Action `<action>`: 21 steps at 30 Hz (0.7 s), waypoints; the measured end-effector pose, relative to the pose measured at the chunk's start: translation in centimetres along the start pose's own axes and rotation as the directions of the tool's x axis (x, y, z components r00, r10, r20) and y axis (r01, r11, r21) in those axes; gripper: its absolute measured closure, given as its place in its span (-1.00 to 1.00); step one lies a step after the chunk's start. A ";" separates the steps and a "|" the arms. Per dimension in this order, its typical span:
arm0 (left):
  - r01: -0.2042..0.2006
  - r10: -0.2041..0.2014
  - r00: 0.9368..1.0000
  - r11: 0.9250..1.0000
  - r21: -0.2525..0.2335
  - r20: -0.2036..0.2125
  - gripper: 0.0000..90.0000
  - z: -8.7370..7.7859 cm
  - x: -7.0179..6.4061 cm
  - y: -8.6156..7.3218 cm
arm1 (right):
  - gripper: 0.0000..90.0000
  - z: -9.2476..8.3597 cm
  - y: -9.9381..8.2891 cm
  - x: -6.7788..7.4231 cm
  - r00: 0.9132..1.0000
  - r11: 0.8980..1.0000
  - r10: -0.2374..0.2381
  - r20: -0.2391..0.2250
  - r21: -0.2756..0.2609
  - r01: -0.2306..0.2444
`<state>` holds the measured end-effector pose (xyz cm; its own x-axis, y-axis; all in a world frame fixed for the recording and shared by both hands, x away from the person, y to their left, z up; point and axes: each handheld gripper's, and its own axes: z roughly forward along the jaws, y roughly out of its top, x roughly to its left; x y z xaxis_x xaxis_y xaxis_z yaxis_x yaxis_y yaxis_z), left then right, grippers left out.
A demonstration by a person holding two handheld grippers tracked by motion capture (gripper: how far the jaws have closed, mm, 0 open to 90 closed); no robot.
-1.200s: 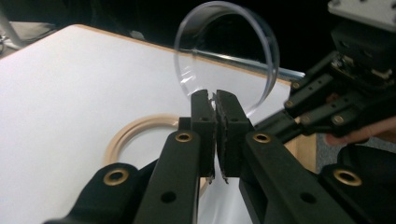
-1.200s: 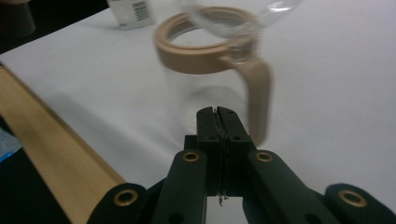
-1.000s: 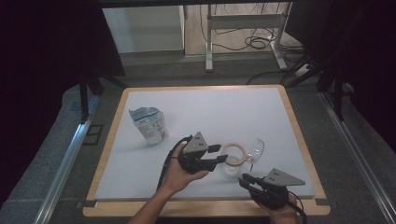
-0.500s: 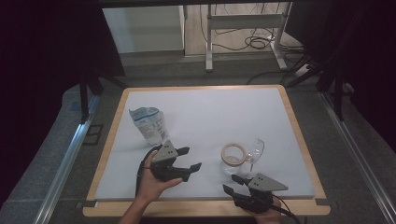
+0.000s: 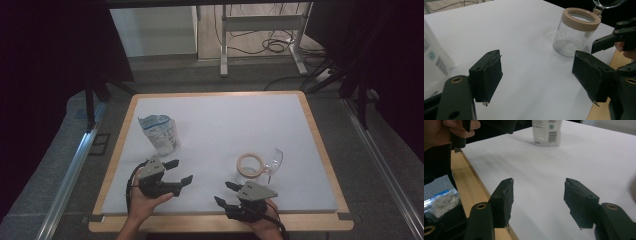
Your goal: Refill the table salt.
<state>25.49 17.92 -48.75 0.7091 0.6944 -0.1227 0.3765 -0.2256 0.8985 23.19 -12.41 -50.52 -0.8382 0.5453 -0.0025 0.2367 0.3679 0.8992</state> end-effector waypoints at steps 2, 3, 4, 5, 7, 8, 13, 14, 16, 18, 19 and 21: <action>0.002 -0.002 1.000 1.000 -0.002 -0.005 -0.47 -0.2 0.1 -0.1 | -0.09 0.9 0.4 0.3 1.000 1.000 -0.005 -0.018 0.005 0.005; 0.011 -0.011 1.000 1.000 -0.005 -0.015 -0.48 -0.5 0.5 -0.3 | -0.09 1.2 0.6 0.3 1.000 1.000 -0.013 -0.019 0.007 0.013; 0.011 -0.011 1.000 1.000 -0.005 -0.015 -0.48 -0.5 0.5 -0.3 | -0.09 1.2 0.6 0.3 1.000 1.000 -0.013 -0.019 0.007 0.013; 0.019 -0.019 0.999 1.000 -0.007 -0.026 -0.48 -0.8 0.8 -0.6 | -0.09 1.8 0.9 0.3 1.000 1.000 -0.010 -0.024 0.007 0.011; 0.027 -0.027 0.999 1.000 -0.008 -0.034 -0.48 -0.9 1.1 -0.7 | -0.09 2.0 0.9 0.2 1.000 1.000 -0.007 -0.027 0.007 0.007; 0.039 -0.040 0.998 0.999 -0.013 -0.045 -0.48 -1.1 1.5 -0.9 | -0.09 2.4 1.0 0.0 1.000 1.000 0.007 -0.026 0.004 -0.007; 0.061 -0.063 0.996 0.998 -0.029 -0.069 -0.50 -1.9 2.4 -1.1 | -0.09 2.6 0.8 -0.3 0.999 1.000 0.018 -0.028 0.005 -0.018; 0.061 -0.063 0.996 0.998 -0.029 -0.069 -0.51 -1.9 2.4 -1.1 | -0.09 2.6 0.8 -0.3 0.999 1.000 0.018 -0.028 0.005 -0.018; 0.066 -0.068 0.994 0.997 -0.032 -0.090 -0.52 -2.1 2.7 -1.2 | -0.09 2.6 0.7 -0.5 0.999 1.000 0.019 -0.027 0.008 -0.019; 0.067 -0.070 0.993 0.997 -0.032 -0.097 -0.52 -2.2 2.9 -1.3 | -0.10 2.6 0.7 -0.5 0.999 1.000 0.021 -0.029 0.004 -0.021; 0.068 -0.070 0.992 0.997 -0.031 -0.102 -0.52 -2.2 2.9 -1.3 | -0.10 2.6 0.7 -0.5 0.999 1.000 0.021 -0.028 0.004 -0.021; 0.070 -0.072 0.992 0.997 -0.028 -0.106 -0.52 -2.2 3.2 -1.4 | -0.10 2.7 0.8 -0.5 0.999 1.000 0.019 -0.026 0.005 -0.019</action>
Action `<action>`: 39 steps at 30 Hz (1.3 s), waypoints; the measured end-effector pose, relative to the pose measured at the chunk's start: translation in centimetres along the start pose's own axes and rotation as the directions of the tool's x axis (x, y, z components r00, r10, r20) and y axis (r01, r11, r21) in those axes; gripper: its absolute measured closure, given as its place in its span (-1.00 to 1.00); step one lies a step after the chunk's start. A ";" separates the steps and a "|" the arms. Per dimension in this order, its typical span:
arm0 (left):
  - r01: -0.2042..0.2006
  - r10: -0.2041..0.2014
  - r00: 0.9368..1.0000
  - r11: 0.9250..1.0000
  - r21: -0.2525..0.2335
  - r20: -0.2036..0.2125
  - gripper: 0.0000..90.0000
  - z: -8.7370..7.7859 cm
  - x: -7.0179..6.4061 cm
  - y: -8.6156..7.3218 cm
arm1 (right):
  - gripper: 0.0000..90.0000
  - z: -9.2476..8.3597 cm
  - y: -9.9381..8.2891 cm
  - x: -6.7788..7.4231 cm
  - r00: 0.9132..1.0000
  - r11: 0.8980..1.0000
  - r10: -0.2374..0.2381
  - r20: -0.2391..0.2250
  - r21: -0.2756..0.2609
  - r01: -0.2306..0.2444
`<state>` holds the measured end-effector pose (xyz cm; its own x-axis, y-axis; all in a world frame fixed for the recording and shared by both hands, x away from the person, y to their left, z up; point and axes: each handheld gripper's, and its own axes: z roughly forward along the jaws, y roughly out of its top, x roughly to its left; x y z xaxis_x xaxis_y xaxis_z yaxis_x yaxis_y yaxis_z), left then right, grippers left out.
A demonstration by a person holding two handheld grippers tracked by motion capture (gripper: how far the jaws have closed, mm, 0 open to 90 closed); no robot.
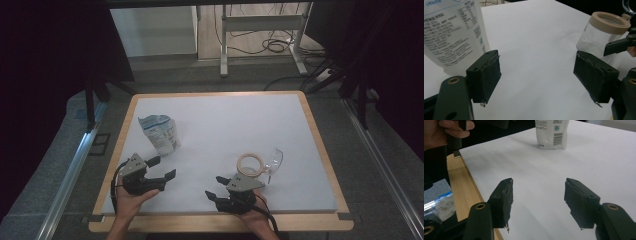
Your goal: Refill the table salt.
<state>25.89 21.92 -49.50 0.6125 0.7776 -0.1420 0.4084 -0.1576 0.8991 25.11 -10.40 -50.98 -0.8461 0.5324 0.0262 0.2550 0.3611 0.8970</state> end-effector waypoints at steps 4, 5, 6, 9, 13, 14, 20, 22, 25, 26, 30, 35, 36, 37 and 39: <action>0.008 -0.008 1.000 1.000 0.005 -0.018 -0.50 0.0 0.5 -0.1 | -0.11 0.2 0.0 0.1 1.000 1.000 -0.002 0.000 0.003 0.002; 0.018 -0.018 1.000 1.000 0.005 -0.025 -0.50 0.0 0.7 -0.2 | -0.11 0.2 0.0 0.1 1.000 1.000 -0.002 0.000 0.004 0.002; 0.032 -0.032 0.999 0.999 0.006 -0.038 -0.49 0.0 0.9 -0.2 | -0.12 0.2 -0.1 0.1 1.000 1.000 -0.003 -0.001 0.003 0.003; 0.055 -0.055 0.997 0.998 0.004 -0.059 -0.47 0.1 1.3 -0.3 | -0.12 0.1 -0.1 0.1 1.000 1.000 -0.004 0.002 0.006 0.004; 0.048 -0.048 0.994 0.999 -0.001 -0.095 -0.47 0.1 2.1 -0.2 | -0.12 0.0 -0.2 0.1 1.000 1.000 -0.002 0.004 0.007 0.002; 0.055 -0.057 0.994 0.998 -0.018 -0.094 -0.46 0.0 2.8 0.1 | -0.12 0.0 -0.3 0.1 1.000 1.000 -0.005 0.003 0.010 0.005; 0.068 -0.072 0.990 0.997 -0.037 -0.123 -0.42 -0.1 5.1 0.9 | -0.12 0.1 -0.5 0.2 1.000 1.000 -0.004 -0.002 0.018 0.004; 0.073 -0.077 0.987 0.997 -0.032 -0.142 -0.42 0.1 6.2 1.3 | -0.12 0.1 -0.5 0.2 1.000 1.000 -0.005 -0.002 0.022 0.005; 0.100 -0.106 0.988 0.993 -0.057 -0.115 -0.37 0.5 8.5 1.9 | -0.12 0.2 -0.6 0.3 1.000 1.000 -0.007 -0.005 0.026 0.007; 0.100 -0.106 0.988 0.993 -0.057 -0.115 -0.35 0.5 8.5 1.9 | -0.12 0.2 -0.6 0.3 1.000 1.000 -0.007 -0.005 0.026 0.007; 0.096 -0.103 0.987 0.993 -0.064 -0.125 -0.17 1.2 10.2 2.5 | -0.12 0.2 -0.6 0.3 1.000 1.000 -0.009 -0.005 0.025 0.009; 0.076 -0.081 0.993 0.995 -0.071 -0.080 0.08 2.1 11.3 3.0 | -0.12 0.1 -0.7 0.3 1.000 1.000 -0.010 -0.002 0.026 0.010; 0.075 -0.079 0.995 0.995 -0.064 -0.066 0.08 2.3 11.4 3.1 | -0.12 0.1 -0.7 0.3 1.000 1.000 -0.010 -0.002 0.026 0.010; 0.071 -0.075 0.995 0.996 -0.054 -0.066 0.22 2.5 11.5 3.1 | -0.12 0.1 -0.7 0.2 1.000 1.000 -0.008 -0.002 0.024 0.008; 0.071 -0.074 0.996 0.996 -0.049 -0.055 0.33 2.8 11.5 3.0 | -0.12 0.0 -0.6 0.2 1.000 1.000 -0.009 0.000 0.024 0.009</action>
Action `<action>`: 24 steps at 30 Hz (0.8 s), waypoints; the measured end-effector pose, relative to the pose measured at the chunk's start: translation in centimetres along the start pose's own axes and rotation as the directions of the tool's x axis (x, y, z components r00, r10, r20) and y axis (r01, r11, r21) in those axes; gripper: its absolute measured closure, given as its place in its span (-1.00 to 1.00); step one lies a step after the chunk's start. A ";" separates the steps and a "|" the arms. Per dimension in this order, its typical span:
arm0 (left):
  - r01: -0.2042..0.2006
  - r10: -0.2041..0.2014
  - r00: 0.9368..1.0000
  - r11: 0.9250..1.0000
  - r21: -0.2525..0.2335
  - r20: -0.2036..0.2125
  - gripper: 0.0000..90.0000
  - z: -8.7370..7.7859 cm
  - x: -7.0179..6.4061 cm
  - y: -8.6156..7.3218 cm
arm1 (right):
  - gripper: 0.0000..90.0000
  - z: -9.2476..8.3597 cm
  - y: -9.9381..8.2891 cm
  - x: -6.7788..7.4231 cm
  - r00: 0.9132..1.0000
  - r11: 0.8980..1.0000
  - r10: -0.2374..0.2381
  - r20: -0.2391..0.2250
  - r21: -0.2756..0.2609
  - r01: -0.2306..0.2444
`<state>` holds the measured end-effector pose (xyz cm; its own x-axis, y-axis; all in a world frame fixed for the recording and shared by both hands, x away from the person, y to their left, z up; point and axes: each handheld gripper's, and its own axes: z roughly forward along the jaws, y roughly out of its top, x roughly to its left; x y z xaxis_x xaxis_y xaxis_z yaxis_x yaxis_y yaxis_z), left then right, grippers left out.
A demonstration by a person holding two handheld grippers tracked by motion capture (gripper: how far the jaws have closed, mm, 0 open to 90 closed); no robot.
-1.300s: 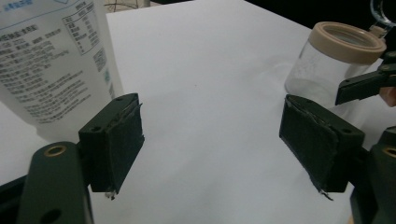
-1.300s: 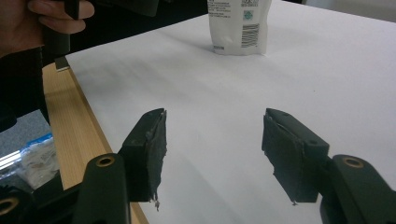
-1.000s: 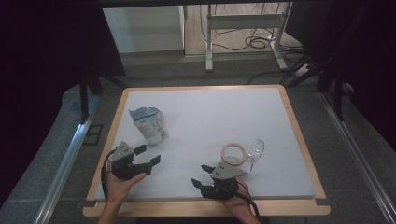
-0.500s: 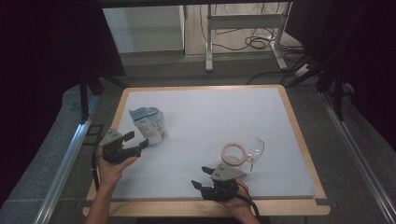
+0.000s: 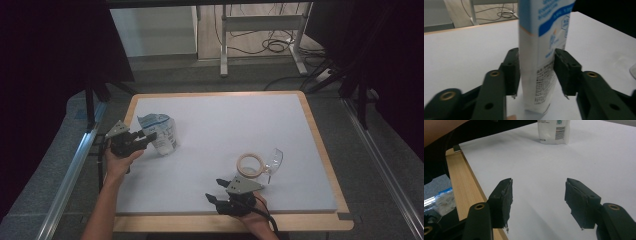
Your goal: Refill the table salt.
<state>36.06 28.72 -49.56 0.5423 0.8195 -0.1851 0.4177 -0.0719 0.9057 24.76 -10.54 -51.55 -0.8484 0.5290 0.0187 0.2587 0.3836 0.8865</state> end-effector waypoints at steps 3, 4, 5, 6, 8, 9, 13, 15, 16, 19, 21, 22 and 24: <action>-0.009 0.009 1.000 1.000 -0.002 0.014 0.52 0.2 -0.1 -0.1 | -0.12 0.0 0.0 0.0 1.000 1.000 0.000 -0.001 -0.003 0.000; -0.003 0.003 1.000 1.000 -0.002 0.030 0.55 0.2 -0.1 -0.1 | -0.12 0.0 0.0 0.0 1.000 1.000 0.000 -0.001 -0.002 -0.001; -0.004 0.004 0.999 1.000 -0.002 0.037 0.56 0.3 -0.1 -0.1 | -0.12 0.0 0.0 0.1 1.000 1.000 0.000 -0.002 -0.002 0.000; -0.004 0.004 0.999 1.000 -0.002 0.037 0.56 0.3 -0.1 -0.1 | -0.12 0.0 0.0 0.1 1.000 1.000 0.000 -0.002 -0.002 0.000; -0.008 0.007 0.999 1.000 0.008 0.051 0.53 0.5 -0.2 -0.2 | -0.12 0.1 0.0 0.1 1.000 1.000 -0.003 -0.005 -0.003 0.003; -0.004 0.003 0.999 1.000 0.029 0.055 0.33 0.9 -0.2 -0.4 | -0.12 0.1 0.0 0.2 1.000 1.000 -0.003 -0.007 -0.002 0.003; -0.025 0.024 0.999 0.999 0.038 0.044 0.49 1.3 -0.3 -0.7 | -0.12 0.0 0.1 0.1 1.000 1.000 -0.004 -0.005 -0.006 0.004; -0.010 0.008 0.999 0.999 0.034 0.053 0.58 1.3 -0.1 -0.9 | -0.12 -0.1 0.1 0.1 1.000 1.000 -0.002 -0.001 -0.006 0.002; -0.010 0.008 0.999 0.999 0.034 0.053 0.59 1.3 -0.1 -0.9 | -0.12 -0.1 0.1 0.1 1.000 1.000 -0.002 -0.001 -0.006 0.002; -0.018 0.015 0.998 0.999 0.037 0.061 0.68 1.3 -0.1 -0.9 | -0.12 0.0 0.0 0.1 1.000 1.000 -0.001 -0.004 -0.004 0.001; -0.018 0.015 0.997 0.999 0.039 0.075 0.78 1.3 -0.1 -0.9 | -0.12 0.0 0.0 0.1 1.000 1.000 -0.004 -0.004 -0.004 0.004; -0.017 0.014 0.996 0.999 0.038 0.089 0.78 1.4 -0.1 -1.0 | -0.12 0.0 0.0 0.1 1.000 1.000 -0.005 -0.003 -0.004 0.005; -0.024 0.020 0.994 0.999 0.034 0.105 0.89 1.4 -0.3 -0.9 | -0.12 0.1 0.0 0.2 1.000 1.000 -0.006 -0.003 -0.004 0.006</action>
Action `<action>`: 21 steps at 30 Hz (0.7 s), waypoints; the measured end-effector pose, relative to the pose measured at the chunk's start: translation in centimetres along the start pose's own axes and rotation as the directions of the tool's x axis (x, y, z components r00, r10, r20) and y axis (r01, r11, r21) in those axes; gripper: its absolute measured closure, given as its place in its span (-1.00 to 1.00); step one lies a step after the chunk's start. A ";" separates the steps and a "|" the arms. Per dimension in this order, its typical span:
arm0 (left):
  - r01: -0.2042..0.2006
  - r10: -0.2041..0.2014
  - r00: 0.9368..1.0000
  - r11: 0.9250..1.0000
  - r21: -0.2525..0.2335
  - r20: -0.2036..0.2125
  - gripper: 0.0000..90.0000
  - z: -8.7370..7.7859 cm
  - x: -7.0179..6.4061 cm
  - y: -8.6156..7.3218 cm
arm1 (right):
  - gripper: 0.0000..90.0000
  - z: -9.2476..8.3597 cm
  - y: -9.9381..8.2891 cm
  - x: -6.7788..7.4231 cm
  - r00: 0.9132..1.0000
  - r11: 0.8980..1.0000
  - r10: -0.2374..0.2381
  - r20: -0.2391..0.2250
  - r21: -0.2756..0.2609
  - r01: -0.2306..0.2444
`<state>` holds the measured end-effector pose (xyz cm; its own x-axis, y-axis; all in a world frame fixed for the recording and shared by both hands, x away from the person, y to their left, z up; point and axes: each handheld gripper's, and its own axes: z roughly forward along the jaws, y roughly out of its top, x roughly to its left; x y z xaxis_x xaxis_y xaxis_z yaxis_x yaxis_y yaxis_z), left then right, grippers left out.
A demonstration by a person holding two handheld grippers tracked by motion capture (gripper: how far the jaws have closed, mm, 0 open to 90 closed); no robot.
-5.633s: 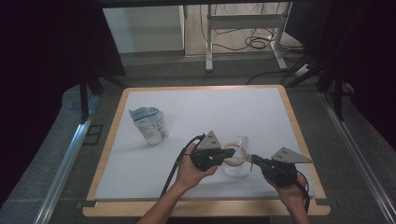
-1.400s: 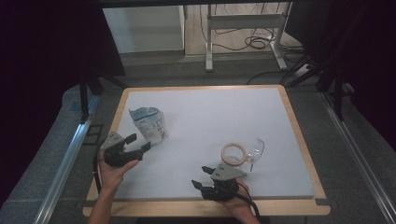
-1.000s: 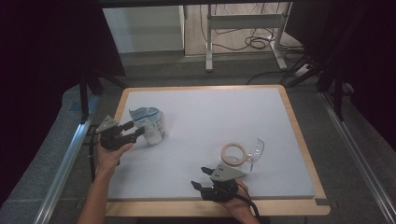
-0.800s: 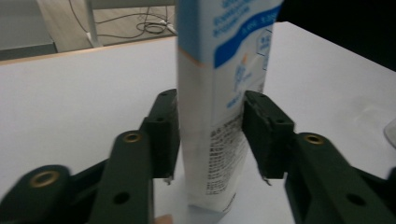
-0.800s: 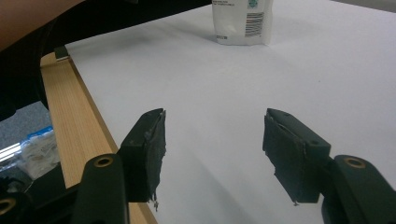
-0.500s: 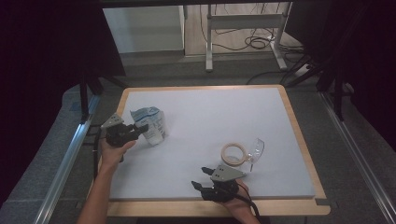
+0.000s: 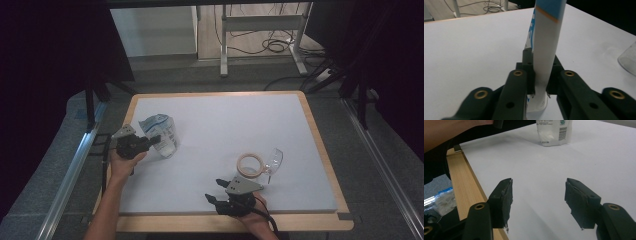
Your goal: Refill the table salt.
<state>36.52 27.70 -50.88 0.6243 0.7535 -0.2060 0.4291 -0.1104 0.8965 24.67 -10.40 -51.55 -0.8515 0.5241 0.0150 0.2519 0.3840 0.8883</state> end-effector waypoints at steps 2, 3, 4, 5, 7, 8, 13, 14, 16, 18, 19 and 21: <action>-0.004 0.005 1.000 1.000 -0.011 0.015 0.99 0.1 -0.4 0.1 | -0.12 0.1 -0.1 0.0 1.000 1.000 0.002 -0.001 0.001 -0.002; -0.004 0.005 1.000 1.000 -0.011 0.015 0.99 0.1 -0.4 0.1 | -0.12 0.1 -0.1 0.0 1.000 1.000 0.002 -0.001 0.001 -0.002; -0.002 0.002 1.000 1.000 -0.013 0.019 0.99 0.1 -0.5 0.2 | -0.12 0.1 -0.1 0.0 1.000 1.000 0.003 -0.001 0.005 -0.003; -0.003 0.003 1.000 1.000 -0.013 0.018 0.99 0.1 -0.5 0.2 | -0.12 0.1 -0.1 0.0 1.000 1.000 0.002 -0.002 0.004 -0.002; 0.005 -0.005 1.000 1.000 -0.022 0.028 1.00 -0.1 -0.6 0.3 | -0.12 0.2 -0.1 0.1 1.000 1.000 -0.002 -0.002 0.005 0.002; 0.008 -0.006 0.999 0.999 -0.034 0.033 1.00 -0.4 -0.7 0.5 | -0.12 0.2 -0.1 0.1 1.000 1.000 -0.003 -0.003 0.005 0.003; -0.016 0.018 0.999 0.999 -0.041 0.046 1.00 -1.3 -1.6 1.8 | -0.12 0.2 -0.1 0.1 1.000 1.000 -0.006 0.001 0.006 0.006; -0.033 0.035 0.998 0.999 -0.041 0.054 1.00 -1.7 -2.2 2.4 | -0.12 0.3 -0.1 0.2 1.000 1.000 -0.008 0.005 0.005 0.008; -0.040 0.043 0.997 0.998 -0.045 0.063 1.00 -2.0 -2.7 2.8 | -0.11 0.3 -0.1 0.2 1.000 1.000 -0.010 0.005 0.005 0.010; -0.048 0.051 0.996 0.998 -0.051 0.074 1.00 -2.2 -3.4 3.1 | -0.11 0.3 -0.1 0.3 1.000 1.000 -0.016 0.010 0.007 0.016; -0.051 0.055 0.995 0.997 -0.053 0.081 1.00 -2.4 -3.8 3.3 | -0.11 0.4 -0.1 0.3 1.000 1.000 -0.018 0.011 0.007 0.018; -0.056 0.060 0.994 0.997 -0.049 0.091 1.00 -2.4 -4.2 3.5 | -0.11 0.4 -0.1 0.4 1.000 1.000 -0.020 0.013 0.008 0.020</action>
<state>33.77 25.71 -45.95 0.7058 0.6835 -0.1864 0.3607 -0.1202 0.9249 24.52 -9.96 -51.82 -0.8506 0.5257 -0.0089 0.2383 0.4005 0.8848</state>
